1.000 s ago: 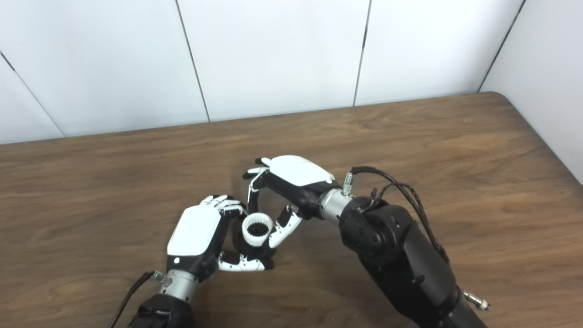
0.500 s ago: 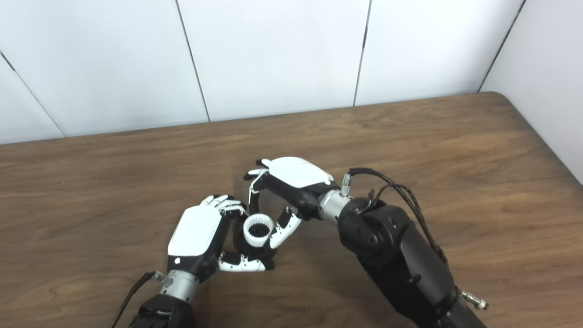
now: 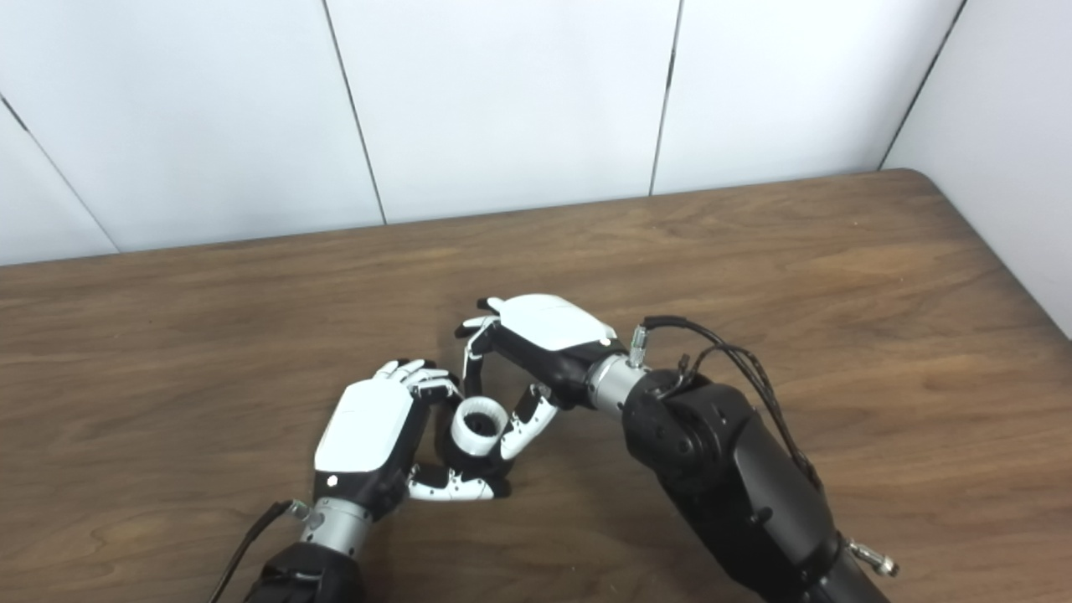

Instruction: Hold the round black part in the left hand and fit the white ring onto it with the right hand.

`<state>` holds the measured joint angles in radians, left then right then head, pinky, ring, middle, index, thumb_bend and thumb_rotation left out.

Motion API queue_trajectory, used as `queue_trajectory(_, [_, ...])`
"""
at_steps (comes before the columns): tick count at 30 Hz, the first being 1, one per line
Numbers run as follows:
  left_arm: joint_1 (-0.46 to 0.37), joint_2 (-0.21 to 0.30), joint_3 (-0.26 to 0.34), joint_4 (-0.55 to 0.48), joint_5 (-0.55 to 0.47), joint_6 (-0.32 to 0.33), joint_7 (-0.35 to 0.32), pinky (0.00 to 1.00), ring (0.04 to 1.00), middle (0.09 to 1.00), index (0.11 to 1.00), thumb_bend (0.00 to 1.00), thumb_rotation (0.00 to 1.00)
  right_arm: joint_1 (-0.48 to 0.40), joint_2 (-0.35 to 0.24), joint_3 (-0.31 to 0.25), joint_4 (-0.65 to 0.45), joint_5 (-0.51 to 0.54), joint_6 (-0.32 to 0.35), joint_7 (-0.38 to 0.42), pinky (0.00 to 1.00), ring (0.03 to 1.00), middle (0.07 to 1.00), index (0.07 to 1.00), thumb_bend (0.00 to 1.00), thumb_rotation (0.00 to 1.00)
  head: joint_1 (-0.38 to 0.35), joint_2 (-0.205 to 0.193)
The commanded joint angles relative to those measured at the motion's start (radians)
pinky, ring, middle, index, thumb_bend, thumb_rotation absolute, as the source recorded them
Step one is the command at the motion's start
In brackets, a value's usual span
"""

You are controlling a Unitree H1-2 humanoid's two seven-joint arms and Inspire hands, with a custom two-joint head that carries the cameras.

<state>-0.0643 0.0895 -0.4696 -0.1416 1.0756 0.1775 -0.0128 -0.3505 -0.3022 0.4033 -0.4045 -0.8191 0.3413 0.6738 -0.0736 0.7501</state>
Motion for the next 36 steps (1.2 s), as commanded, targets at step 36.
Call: queue_trajectory(36, [-0.020,-0.022,-0.008,0.001,0.035,0.012,0.005,0.91,0.872,0.770,0.485,0.52,0.06,-0.031,0.004,-0.021,-0.020,0.002,-0.008,0.005,1.00,1.000,0.884,0.485,0.52,0.13,0.008,0.019])
